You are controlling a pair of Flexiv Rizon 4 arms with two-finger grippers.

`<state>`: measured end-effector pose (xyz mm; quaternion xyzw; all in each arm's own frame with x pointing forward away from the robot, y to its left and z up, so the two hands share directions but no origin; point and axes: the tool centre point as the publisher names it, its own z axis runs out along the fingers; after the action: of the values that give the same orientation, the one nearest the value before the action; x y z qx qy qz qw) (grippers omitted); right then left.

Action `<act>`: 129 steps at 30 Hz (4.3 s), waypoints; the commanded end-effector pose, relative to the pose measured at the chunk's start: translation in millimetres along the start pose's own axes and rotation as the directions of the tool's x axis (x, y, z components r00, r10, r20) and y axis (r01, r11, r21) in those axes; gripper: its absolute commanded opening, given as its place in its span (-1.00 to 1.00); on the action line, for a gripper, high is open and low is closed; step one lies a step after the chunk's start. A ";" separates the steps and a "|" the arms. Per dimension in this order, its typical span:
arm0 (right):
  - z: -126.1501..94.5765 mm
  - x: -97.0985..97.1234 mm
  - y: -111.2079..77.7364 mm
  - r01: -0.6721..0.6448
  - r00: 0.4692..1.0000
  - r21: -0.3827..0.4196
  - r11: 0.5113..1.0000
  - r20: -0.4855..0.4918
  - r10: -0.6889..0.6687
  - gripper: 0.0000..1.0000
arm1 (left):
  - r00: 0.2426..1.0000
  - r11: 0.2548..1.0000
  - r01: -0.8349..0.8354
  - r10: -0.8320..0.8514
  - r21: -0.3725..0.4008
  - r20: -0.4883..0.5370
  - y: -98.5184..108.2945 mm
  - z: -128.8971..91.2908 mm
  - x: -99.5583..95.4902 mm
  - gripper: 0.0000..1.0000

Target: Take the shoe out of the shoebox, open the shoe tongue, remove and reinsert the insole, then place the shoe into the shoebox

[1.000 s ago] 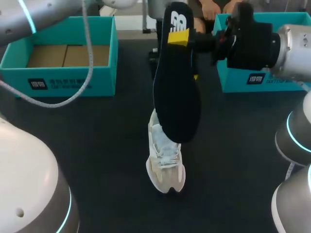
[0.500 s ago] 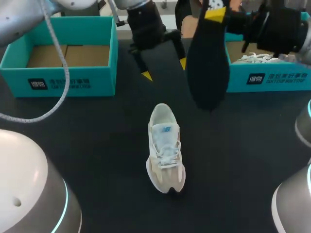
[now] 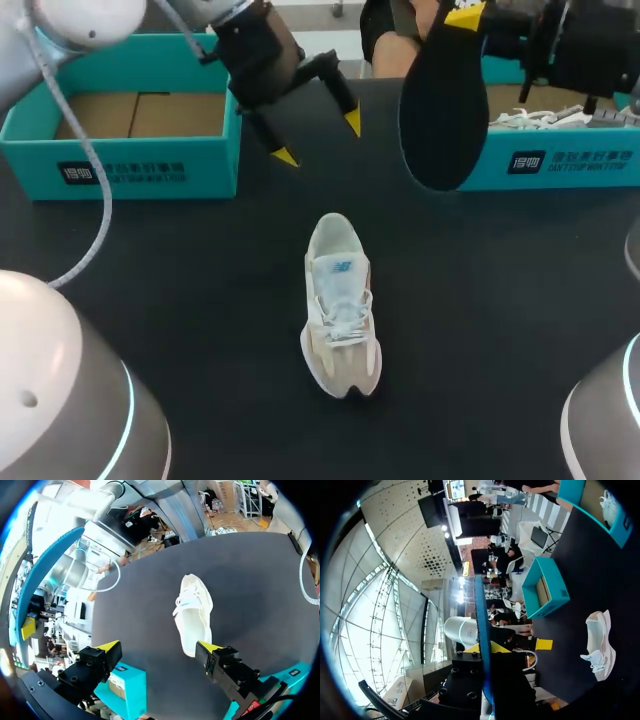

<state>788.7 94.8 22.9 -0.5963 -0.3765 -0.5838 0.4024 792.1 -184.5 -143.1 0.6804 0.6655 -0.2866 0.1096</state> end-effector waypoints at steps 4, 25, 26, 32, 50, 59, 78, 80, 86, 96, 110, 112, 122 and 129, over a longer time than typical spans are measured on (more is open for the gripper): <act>2.3 -0.9 -0.9 -0.001 1.000 -0.004 1.000 -0.001 0.001 -1.00 | 0.999 1.000 -0.002 0.002 -0.004 0.048 -1.5 2.0 3.4 1.00; 14.2 -36.6 29.6 -0.126 0.990 -0.006 0.992 -0.062 0.125 -1.00 | 0.751 0.979 -0.096 0.190 -0.179 0.632 2.3 1.5 2.2 1.00; 15.9 -39.2 30.6 -0.135 0.989 0.000 0.991 -0.063 0.135 -1.00 | 0.739 0.978 -0.094 0.195 -0.188 0.645 2.8 0.4 2.3 1.00; 25.8 -57.3 33.4 -0.189 0.982 -0.010 0.982 -0.028 0.188 -1.00 | 0.645 0.961 -0.085 0.255 -0.264 0.720 0.9 -8.4 1.8 1.00; 75.6 -98.0 44.8 -0.245 0.969 0.068 0.967 0.009 0.245 -1.00 | 0.452 0.945 -0.021 0.300 -0.326 0.840 -11.9 -33.7 -13.0 1.00; 102.0 -108.6 41.1 -0.274 0.961 0.127 0.953 0.058 0.269 -1.00 | 0.439 0.952 -0.027 0.286 -0.305 0.852 -12.6 -22.7 -29.4 1.00; 118.2 -118.6 13.9 -0.332 0.942 0.140 0.933 0.107 0.319 -1.00 | 0.445 0.946 -0.054 0.310 -0.320 0.840 11.9 -6.6 -43.9 -0.91; 119.8 -118.8 13.5 -0.332 0.942 0.140 0.933 0.106 0.319 -1.00 | 0.440 0.945 -0.054 0.313 -0.323 0.842 11.9 -5.6 -44.7 -1.00; 123.3 -120.9 12.4 -0.328 0.943 0.134 0.935 0.104 0.316 -1.00 | 0.421 0.948 -0.068 0.310 -0.311 0.853 1.3 -3.9 -51.6 -0.82; 125.2 -123.2 10.2 -0.331 0.942 0.138 0.933 0.098 0.320 -1.00 | 0.409 0.951 -0.088 0.305 -0.296 0.860 -10.1 -0.7 -52.2 -1.00; 94.6 -117.2 1.5 -0.183 0.982 0.132 0.974 0.078 0.174 1.00 | 0.427 0.966 -0.080 0.258 -0.248 0.867 -20.3 -14.1 -33.9 -1.00; 86.0 -116.4 0.1 -0.141 0.989 0.151 0.978 0.075 0.131 1.00 | 0.436 0.967 -0.072 0.249 -0.243 0.865 -19.5 -15.6 -29.7 -1.00; 53.1 -105.6 0.2 -0.020 0.997 0.322 0.946 0.074 -0.004 1.00 | 0.459 0.975 -0.048 0.215 -0.218 0.862 -17.6 -26.4 -18.1 -1.00; 31.8 -99.2 5.4 0.019 0.994 0.346 0.938 0.095 -0.055 1.00 | 0.471 0.972 -0.052 0.224 -0.227 0.853 -18.0 -35.2 -9.9 -1.00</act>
<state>807.2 139.8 -80.2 -0.5377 -0.4958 -0.4964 0.4676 785.7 -179.6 -106.8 0.4779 0.4806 -0.5257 0.5140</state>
